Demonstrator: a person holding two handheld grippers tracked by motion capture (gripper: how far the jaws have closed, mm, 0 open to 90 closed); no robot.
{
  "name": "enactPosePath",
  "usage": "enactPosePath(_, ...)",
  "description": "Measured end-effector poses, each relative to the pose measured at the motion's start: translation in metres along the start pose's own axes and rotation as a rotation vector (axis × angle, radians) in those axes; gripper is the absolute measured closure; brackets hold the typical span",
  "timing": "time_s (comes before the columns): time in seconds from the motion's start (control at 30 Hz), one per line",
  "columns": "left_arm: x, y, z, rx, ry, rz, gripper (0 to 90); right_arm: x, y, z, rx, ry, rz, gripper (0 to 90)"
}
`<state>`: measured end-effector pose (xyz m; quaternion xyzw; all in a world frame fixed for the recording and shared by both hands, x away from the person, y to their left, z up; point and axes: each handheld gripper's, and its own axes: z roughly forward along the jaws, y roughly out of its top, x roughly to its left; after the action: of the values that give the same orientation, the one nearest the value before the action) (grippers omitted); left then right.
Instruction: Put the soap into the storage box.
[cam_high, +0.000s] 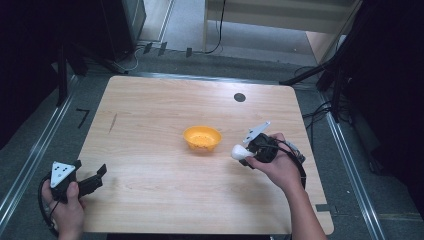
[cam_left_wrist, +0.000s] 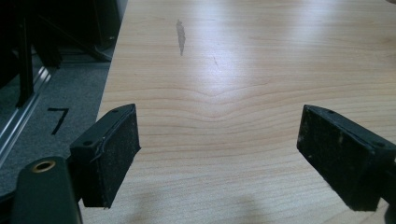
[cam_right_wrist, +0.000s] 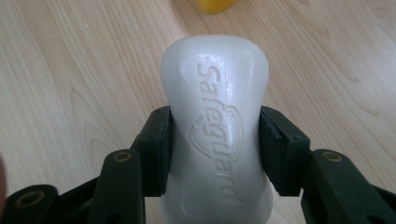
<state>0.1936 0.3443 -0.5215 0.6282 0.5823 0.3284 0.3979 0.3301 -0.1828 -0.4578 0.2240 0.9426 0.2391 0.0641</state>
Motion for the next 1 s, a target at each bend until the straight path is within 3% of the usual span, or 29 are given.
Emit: enactPosePath(1.0, 0.001, 0.0, 0.0, -0.001, -0.007, -0.008, 13.4, -0.006, 0.047, 0.011, -0.012, 0.002, -0.104, 50.9)
